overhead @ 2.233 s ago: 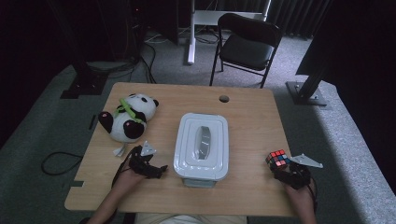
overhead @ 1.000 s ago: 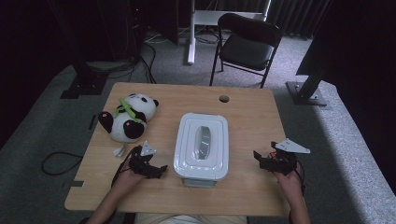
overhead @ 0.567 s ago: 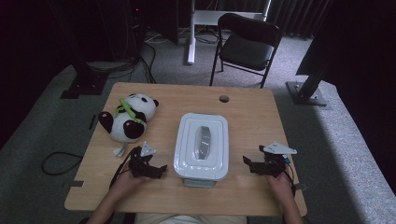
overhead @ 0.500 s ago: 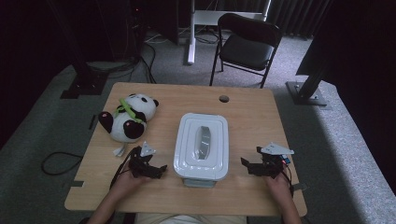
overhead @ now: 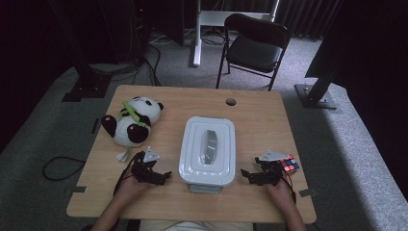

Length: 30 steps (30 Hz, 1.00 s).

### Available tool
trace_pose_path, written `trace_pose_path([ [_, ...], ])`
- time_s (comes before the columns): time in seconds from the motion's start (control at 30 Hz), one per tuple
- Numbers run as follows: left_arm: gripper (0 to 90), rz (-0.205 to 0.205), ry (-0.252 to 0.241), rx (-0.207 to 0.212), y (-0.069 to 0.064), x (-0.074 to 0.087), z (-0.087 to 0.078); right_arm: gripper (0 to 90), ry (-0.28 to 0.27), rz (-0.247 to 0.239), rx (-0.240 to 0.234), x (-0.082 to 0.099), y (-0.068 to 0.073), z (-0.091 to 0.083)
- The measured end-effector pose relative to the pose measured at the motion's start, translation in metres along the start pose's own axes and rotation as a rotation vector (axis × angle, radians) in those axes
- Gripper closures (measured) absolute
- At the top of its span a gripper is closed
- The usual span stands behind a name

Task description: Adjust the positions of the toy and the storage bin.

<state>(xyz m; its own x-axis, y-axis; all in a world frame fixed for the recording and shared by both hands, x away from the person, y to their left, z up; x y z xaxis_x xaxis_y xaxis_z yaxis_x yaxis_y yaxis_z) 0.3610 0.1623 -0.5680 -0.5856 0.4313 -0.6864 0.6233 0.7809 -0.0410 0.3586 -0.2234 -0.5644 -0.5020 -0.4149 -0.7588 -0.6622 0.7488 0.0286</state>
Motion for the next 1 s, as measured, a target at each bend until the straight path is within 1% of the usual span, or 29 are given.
trace_pose_path([
  [0.13, 2.2, 0.001, 0.0, -0.001, 0.0, 0.0, 0.0, 14.7, 0.019, -0.009, -0.003, 0.001, 0.001, 0.002],
  [0.27, 2.2, 0.001, 0.001, 0.0, 0.0, 0.0, 0.0, 14.6, 0.038, -0.036, 0.024, 0.001, 0.003, 0.004],
  [0.33, 2.2, 0.002, 0.001, 0.001, 0.0, 0.0, 0.0, 13.7, 0.051, -0.063, 0.047, 0.001, 0.004, 0.005],
  [0.37, 2.2, 0.006, 0.003, 0.002, 0.0, 0.0, 0.0, 13.1, 0.053, -0.068, 0.04, 0.001, 0.005, 0.005],
  [0.43, 2.2, 0.014, 0.003, 0.009, 0.0, 0.001, -0.001, 13.1, 0.052, -0.068, 0.039, 0.001, 0.005, 0.005],
  [0.5, 2.2, 0.022, 0.015, 0.018, -0.002, 0.001, -0.002, 13.0, 0.052, -0.068, 0.04, 0.001, 0.005, 0.005],
  [0.57, 2.3, -0.004, 0.016, 0.04, -0.002, 0.0, -0.004, 13.0, 0.052, -0.067, 0.039, 0.001, 0.005, 0.005],
  [0.63, 2.6, -0.003, 0.016, 0.038, -0.001, -0.002, -0.009, 13.0, 0.053, -0.067, 0.039, 0.001, 0.005, 0.005],
  [0.67, 2.6, -0.005, 0.013, 0.04, -0.001, -0.004, -0.012, 13.0, 0.053, -0.068, 0.039, 0.001, 0.005, 0.005],
  [0.7, 2.6, -0.011, 0.009, 0.053, -0.002, -0.006, -0.016, 13.0, 0.053, -0.068, 0.039, 0.001, 0.005, 0.005],
  [0.73, 2.6, -0.008, 0.007, 0.057, -0.003, -0.009, -0.02, 13.0, 0.053, -0.067, 0.039, 0.001, 0.005, 0.005],
  [0.77, 2.7, 0.005, 0.007, 0.059, -0.003, -0.012, -0.024, 12.9, 0.053, -0.067, 0.039, 0.001, 0.005, 0.005],
  [0.8, 2.7, 0.015, 0.009, 0.055, -0.002, -0.016, -0.027, 12.9, 0.053, -0.067, 0.039, 0.001, 0.005, 0.005],
  [0.9, 3.8, 0.025, 0.004, 0.041, 0.002, -0.028, -0.037, 12.9, 0.053, -0.066, 0.039, 0.001, 0.005, 0.005],
  [0.93, 3.7, 0.03, 0.002, 0.03, 0.004, -0.032, -0.041, 12.9, 0.055, -0.067, 0.039, 0.001, 0.005, 0.005],
  [0.97, 3.8, 0.039, 0.0, 0.027, 0.006, -0.037, -0.046, 12.9, 0.055, -0.065, 0.039, 0.001, 0.005, 0.005],
  [1.0, 3.7, 0.039, -0.014, 0.032, 0.007, -0.042, -0.05, 13.0, 0.054, -0.065, 0.039, 0.001, 0.005, 0.005],
])
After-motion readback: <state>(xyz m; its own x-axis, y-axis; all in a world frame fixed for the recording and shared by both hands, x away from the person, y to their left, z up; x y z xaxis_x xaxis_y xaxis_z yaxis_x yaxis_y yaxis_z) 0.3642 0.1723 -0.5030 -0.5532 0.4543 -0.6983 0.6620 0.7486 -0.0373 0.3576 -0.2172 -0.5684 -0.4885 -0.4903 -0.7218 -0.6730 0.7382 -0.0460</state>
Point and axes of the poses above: each handheld gripper's, and its own axes: z roughly forward along the jaws, x roughly out of its underside, y roughly to its left, the point moved 6 cm from there along z, roughly forward along the jaws, and after that the axes turned 4 degrees about -z, right-handed, at the moved point
